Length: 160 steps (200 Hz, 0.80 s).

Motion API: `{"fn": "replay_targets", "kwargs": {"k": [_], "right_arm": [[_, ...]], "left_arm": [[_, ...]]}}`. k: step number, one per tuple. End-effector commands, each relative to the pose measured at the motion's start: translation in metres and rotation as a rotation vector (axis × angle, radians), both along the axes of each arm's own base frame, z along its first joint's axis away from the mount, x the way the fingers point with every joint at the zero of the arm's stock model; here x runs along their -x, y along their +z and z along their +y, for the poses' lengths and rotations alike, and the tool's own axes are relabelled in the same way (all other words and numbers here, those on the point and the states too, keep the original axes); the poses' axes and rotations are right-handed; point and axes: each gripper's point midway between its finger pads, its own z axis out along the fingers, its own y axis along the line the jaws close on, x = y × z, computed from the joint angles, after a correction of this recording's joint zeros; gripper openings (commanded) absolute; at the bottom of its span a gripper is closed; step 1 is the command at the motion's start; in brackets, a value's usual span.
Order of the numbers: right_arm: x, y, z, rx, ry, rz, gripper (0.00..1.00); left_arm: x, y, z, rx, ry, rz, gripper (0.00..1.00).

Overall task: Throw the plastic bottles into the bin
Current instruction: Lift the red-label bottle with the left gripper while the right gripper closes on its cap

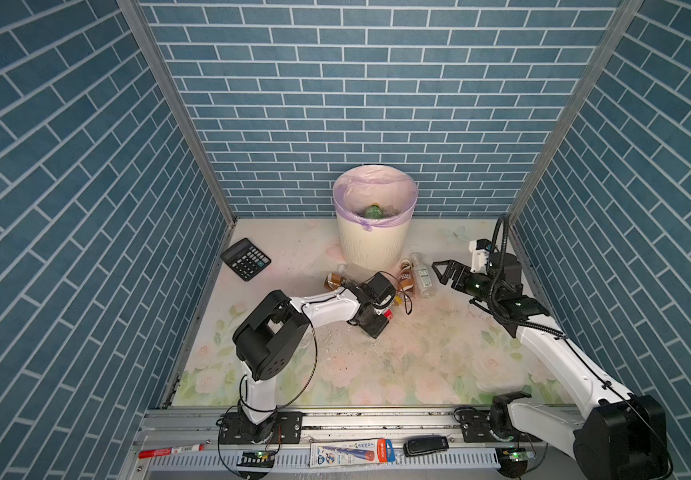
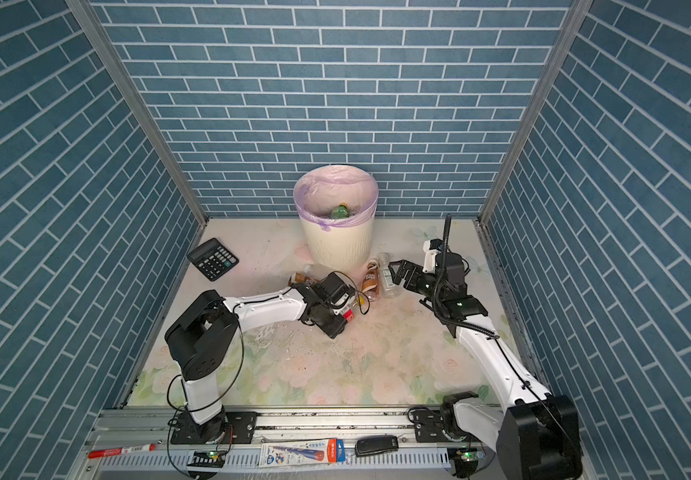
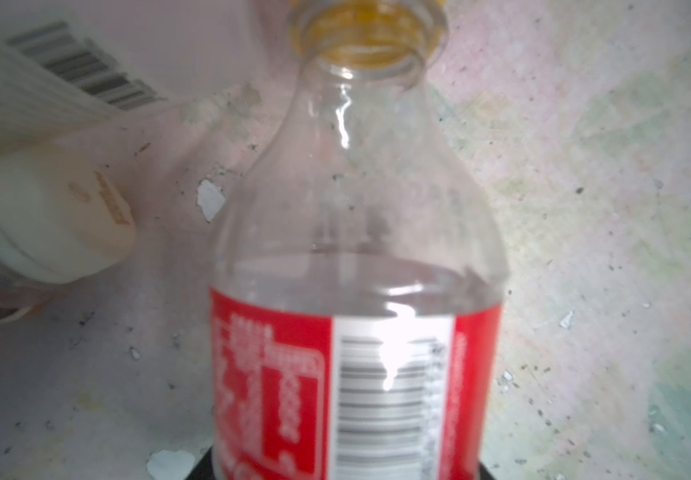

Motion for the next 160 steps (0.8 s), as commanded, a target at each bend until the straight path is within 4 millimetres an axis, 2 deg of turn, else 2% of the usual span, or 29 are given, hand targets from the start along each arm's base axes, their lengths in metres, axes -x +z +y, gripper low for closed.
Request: {"fn": "replay_targets", "kwargs": {"k": [1, 60, 124, 160], "right_arm": [[0.01, -0.007, 0.003, -0.008, 0.036, 0.019, 0.99], [0.026, -0.027, 0.019, -0.038, 0.154, 0.08, 0.99], [0.042, -0.052, 0.035, -0.077, 0.236, 0.15, 0.99], [0.045, -0.057, 0.046, -0.081, 0.268, 0.159, 0.99]], "left_arm": [[0.003, 0.008, -0.002, 0.023, 0.0, -0.009, 0.59], [0.001, 0.021, -0.001, 0.026, 0.0, -0.033, 0.59], [-0.006, 0.048, 0.004, 0.041, 0.001, -0.106, 0.59], [-0.01, 0.067, 0.003, 0.086, 0.014, -0.152, 0.59]]}}
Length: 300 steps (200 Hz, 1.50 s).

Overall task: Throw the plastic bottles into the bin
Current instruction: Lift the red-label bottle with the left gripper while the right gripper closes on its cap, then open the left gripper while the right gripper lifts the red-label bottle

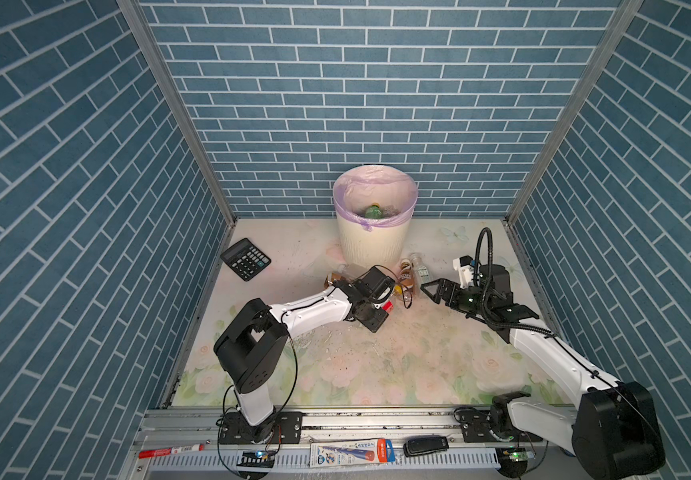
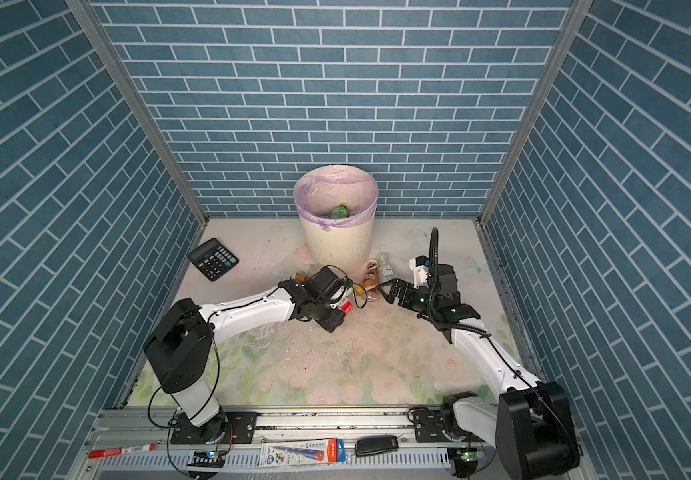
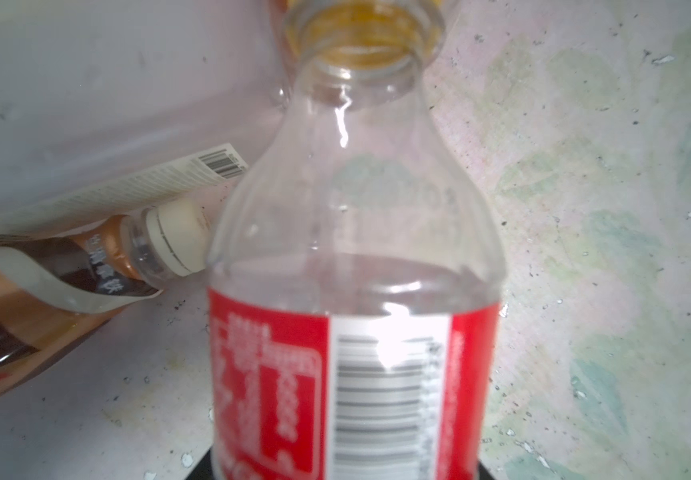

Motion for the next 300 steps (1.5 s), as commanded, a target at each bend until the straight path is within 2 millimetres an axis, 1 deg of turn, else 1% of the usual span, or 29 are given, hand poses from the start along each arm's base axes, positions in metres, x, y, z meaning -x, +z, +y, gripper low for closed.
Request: {"fn": "replay_targets", "kwargs": {"k": [1, 17, 38, 51, 70, 113, 156, 177, 196, 227, 247, 300], "right_arm": [[0.004, -0.003, 0.011, -0.015, 0.049, -0.01, 0.99], [0.002, -0.002, 0.013, -0.027, 0.046, -0.006, 0.99], [-0.003, 0.005, 0.016, -0.075, 0.028, 0.004, 0.99], [-0.008, 0.012, 0.02, -0.118, 0.023, 0.002, 0.99], [-0.015, 0.021, 0.024, -0.176, 0.007, -0.003, 0.99], [-0.026, 0.042, 0.034, -0.27, 0.023, -0.023, 0.93], [-0.036, 0.049, 0.038, -0.316, 0.013, -0.024, 0.84], [-0.041, 0.053, 0.039, -0.342, -0.001, -0.028, 0.79], [-0.046, 0.058, 0.039, -0.363, -0.02, -0.038, 0.77], [-0.052, 0.064, 0.039, -0.388, -0.036, -0.05, 0.72], [-0.054, 0.065, 0.043, -0.394, -0.028, -0.046, 0.69], [-0.054, 0.06, 0.049, -0.392, -0.02, -0.029, 0.52]], "left_arm": [[-0.003, 0.016, 0.002, 0.024, 0.004, -0.044, 0.59], [-0.004, 0.026, -0.001, 0.062, 0.005, -0.066, 0.59], [-0.005, 0.04, -0.006, 0.117, 0.009, -0.094, 0.58], [-0.006, 0.05, -0.009, 0.155, 0.009, -0.113, 0.58], [-0.006, 0.06, -0.015, 0.199, 0.004, -0.125, 0.59], [-0.009, 0.072, -0.031, 0.268, -0.009, -0.121, 0.59], [-0.012, 0.086, -0.046, 0.342, -0.017, -0.12, 0.59], [-0.013, 0.089, -0.053, 0.346, -0.028, -0.121, 0.59], [-0.013, 0.09, -0.057, 0.352, -0.034, -0.118, 0.59], [-0.011, 0.087, -0.065, 0.36, -0.043, -0.103, 0.59], [-0.009, 0.086, -0.071, 0.367, -0.047, -0.098, 0.59], [-0.01, 0.085, -0.077, 0.377, -0.042, -0.101, 0.59]]}}
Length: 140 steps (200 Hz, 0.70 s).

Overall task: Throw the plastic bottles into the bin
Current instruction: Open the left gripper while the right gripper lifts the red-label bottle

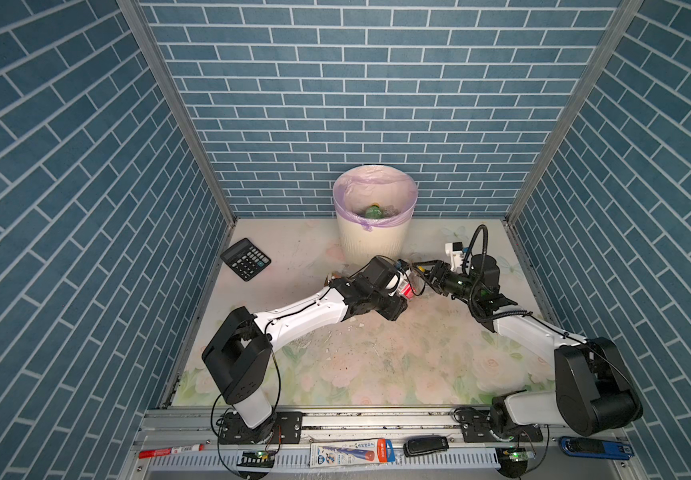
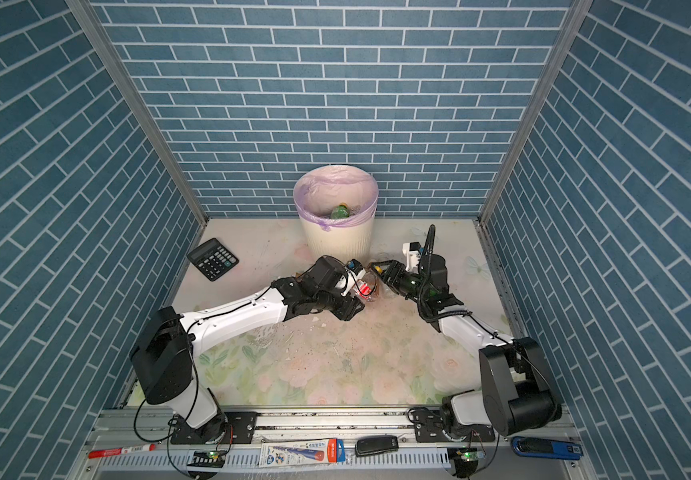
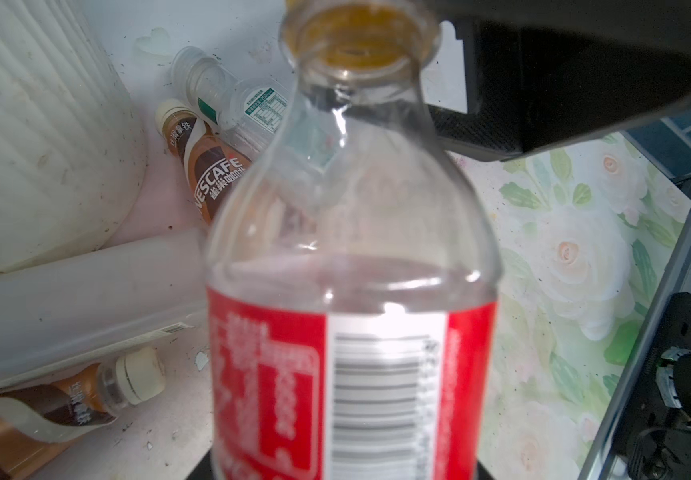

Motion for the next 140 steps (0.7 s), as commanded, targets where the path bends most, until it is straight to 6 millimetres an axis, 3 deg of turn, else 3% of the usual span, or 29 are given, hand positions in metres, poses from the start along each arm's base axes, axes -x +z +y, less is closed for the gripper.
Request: {"fn": "replay_targets", "kwargs": {"k": [1, 43, 94, 123, 140], "right_arm": [[-0.007, 0.021, 0.007, -0.031, 0.003, -0.047, 0.52], [-0.006, 0.014, 0.009, -0.024, 0.0, -0.031, 0.28], [-0.016, 0.018, 0.0, 0.059, -0.04, -0.022, 0.11], [-0.036, 0.056, -0.016, 0.095, -0.089, -0.097, 0.09], [-0.05, 0.089, -0.032, 0.121, -0.135, -0.159, 0.08]], "left_arm": [[-0.007, 0.013, -0.013, 0.042, -0.004, -0.023, 0.59], [-0.01, 0.01, -0.013, 0.028, 0.009, -0.026, 0.63], [-0.015, 0.018, -0.003, -0.003, 0.042, -0.061, 0.79], [-0.024, 0.038, 0.013, -0.006, 0.101, -0.116, 0.99], [-0.03, 0.06, 0.023, 0.025, 0.133, -0.154, 0.99]]}}
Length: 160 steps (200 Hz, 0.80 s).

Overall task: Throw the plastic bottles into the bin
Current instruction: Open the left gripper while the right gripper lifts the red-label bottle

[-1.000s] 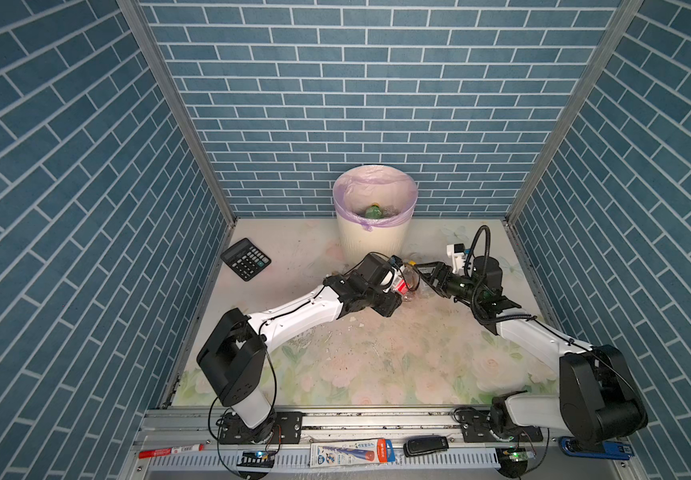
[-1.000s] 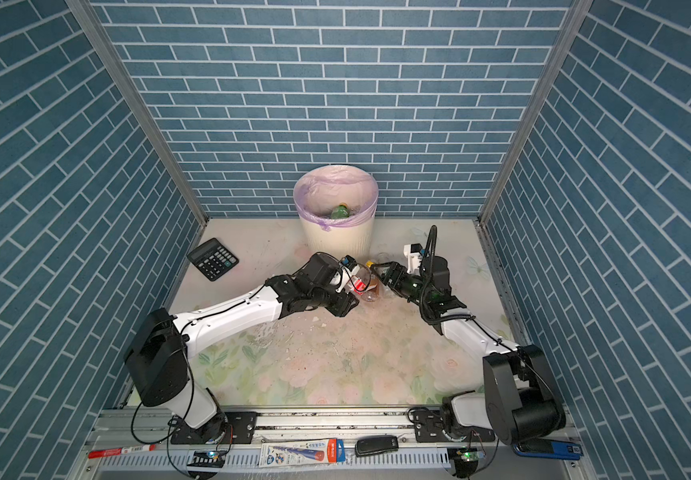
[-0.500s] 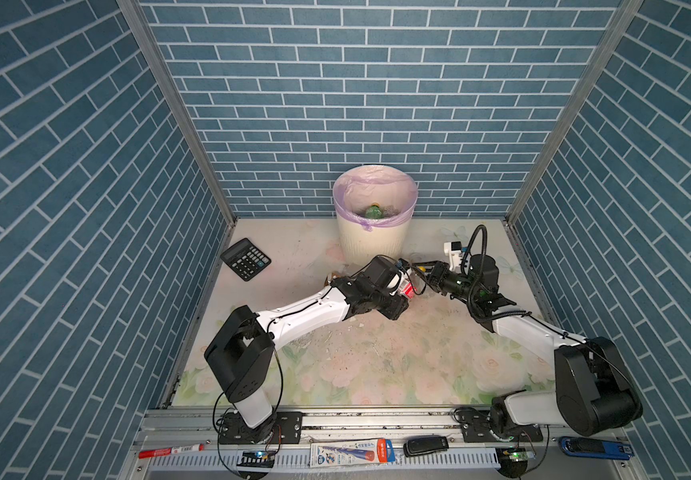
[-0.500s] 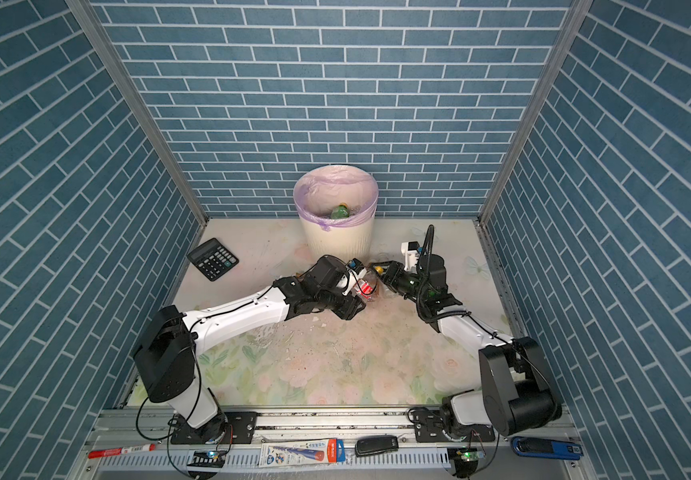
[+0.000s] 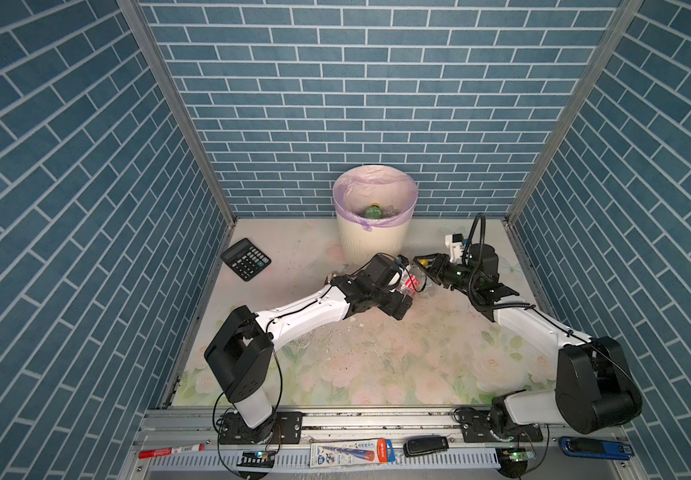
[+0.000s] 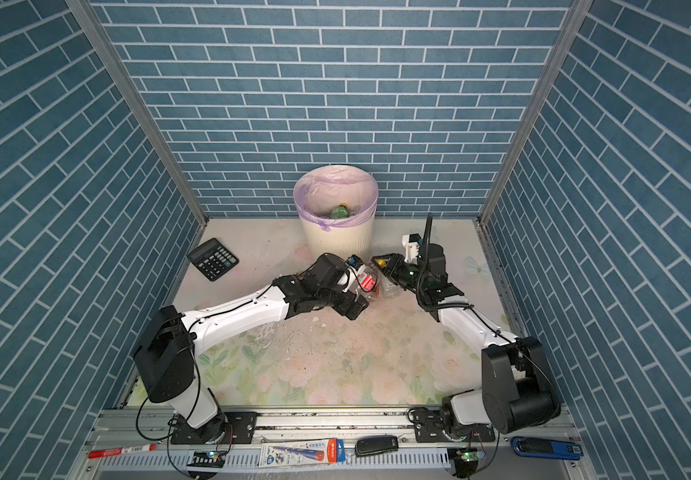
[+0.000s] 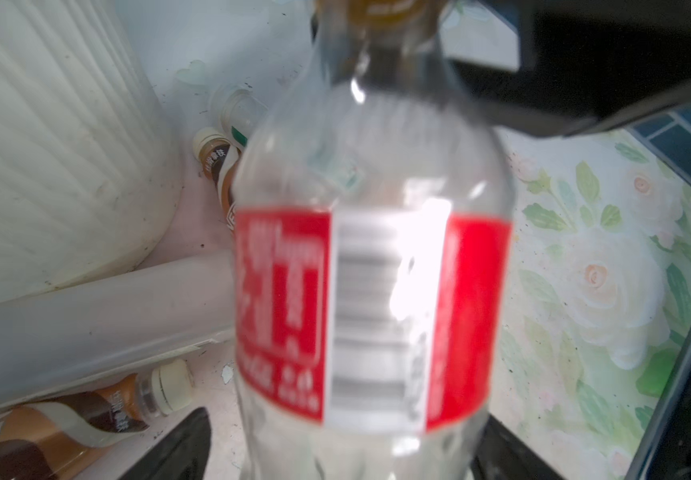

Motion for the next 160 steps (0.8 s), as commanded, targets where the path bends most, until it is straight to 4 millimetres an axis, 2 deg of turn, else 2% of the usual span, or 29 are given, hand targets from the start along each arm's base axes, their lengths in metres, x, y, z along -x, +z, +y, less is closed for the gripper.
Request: {"fn": "replay_targets", "kwargs": {"k": [1, 32, 63, 82, 114, 133, 139, 152, 160], "right_arm": [[-0.021, 0.057, -0.023, 0.058, -0.067, -0.136, 0.08], [-0.047, 0.126, -0.054, 0.144, -0.172, -0.266, 0.05], [-0.069, 0.21, -0.078, 0.169, -0.269, -0.42, 0.05], [-0.078, 0.262, -0.095, 0.189, -0.345, -0.515, 0.05], [-0.081, 0.339, -0.137, 0.189, -0.531, -0.661, 0.05], [-0.085, 0.367, -0.152, 0.179, -0.62, -0.714, 0.07], [-0.091, 0.368, -0.153, 0.169, -0.63, -0.712, 0.07], [-0.106, 0.369, -0.137, 0.12, -0.578, -0.709, 0.1], [-0.121, 0.358, -0.12, 0.115, -0.526, -0.681, 0.12]], "left_arm": [[-0.013, 0.049, 0.015, 0.048, 0.063, -0.096, 0.99], [-0.023, 0.111, 0.033, 0.135, 0.112, -0.211, 0.99], [-0.03, 0.168, 0.052, 0.209, 0.144, -0.35, 0.99], [-0.037, 0.192, 0.066, 0.26, 0.18, -0.394, 0.99], [-0.038, 0.212, 0.082, 0.296, 0.202, -0.433, 0.99], [-0.037, 0.212, 0.09, 0.297, 0.212, -0.439, 0.99], [-0.037, 0.212, 0.092, 0.298, 0.217, -0.44, 0.99], [-0.038, 0.207, 0.098, 0.299, 0.232, -0.435, 0.99], [-0.039, 0.203, 0.101, 0.301, 0.24, -0.429, 0.99]]}}
